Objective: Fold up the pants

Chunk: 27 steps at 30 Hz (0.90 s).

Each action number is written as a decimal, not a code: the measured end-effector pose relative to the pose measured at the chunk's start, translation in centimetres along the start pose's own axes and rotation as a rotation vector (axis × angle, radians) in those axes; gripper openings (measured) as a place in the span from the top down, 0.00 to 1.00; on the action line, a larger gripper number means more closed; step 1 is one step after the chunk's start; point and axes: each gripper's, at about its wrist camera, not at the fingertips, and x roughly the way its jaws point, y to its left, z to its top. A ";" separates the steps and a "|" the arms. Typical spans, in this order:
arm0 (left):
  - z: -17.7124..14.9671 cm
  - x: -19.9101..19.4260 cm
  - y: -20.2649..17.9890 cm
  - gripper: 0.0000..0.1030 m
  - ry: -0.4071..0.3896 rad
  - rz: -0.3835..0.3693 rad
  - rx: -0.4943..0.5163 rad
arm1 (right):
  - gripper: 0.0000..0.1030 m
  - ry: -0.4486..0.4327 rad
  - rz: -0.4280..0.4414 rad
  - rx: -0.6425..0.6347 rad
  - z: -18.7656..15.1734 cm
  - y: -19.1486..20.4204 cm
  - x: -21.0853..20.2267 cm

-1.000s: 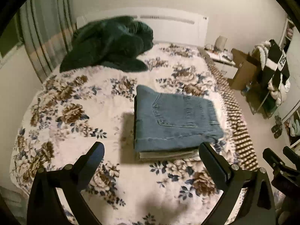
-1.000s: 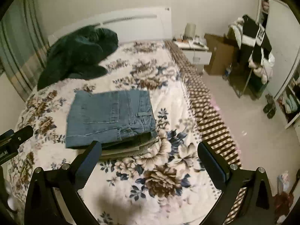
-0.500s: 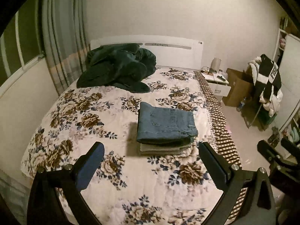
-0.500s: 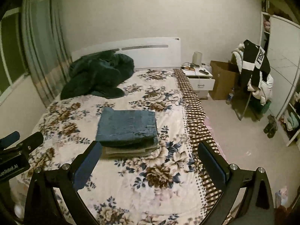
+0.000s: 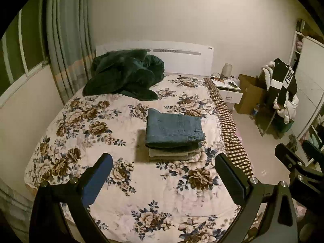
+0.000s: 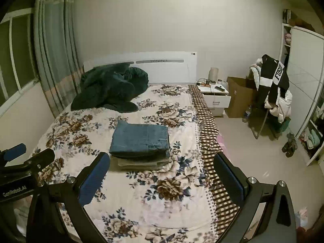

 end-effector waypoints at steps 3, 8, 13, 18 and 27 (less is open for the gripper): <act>-0.3 -0.5 0.0 0.00 -0.010 0.015 0.007 | 0.00 0.007 0.006 0.006 -0.1 0.3 -0.1; -0.7 -1.1 -0.1 0.00 -0.020 0.031 0.013 | 0.00 0.013 0.016 0.002 0.0 0.4 -0.3; -0.8 -1.6 -0.2 0.00 -0.024 0.041 0.014 | 0.00 0.017 0.024 0.002 0.2 0.1 -0.1; -1.0 -2.2 -0.2 0.00 -0.023 0.056 0.016 | 0.00 0.031 0.034 0.006 0.3 -0.2 0.1; -0.9 -2.4 -0.1 0.00 -0.031 0.061 0.014 | 0.00 0.027 0.039 0.004 0.1 -0.2 0.2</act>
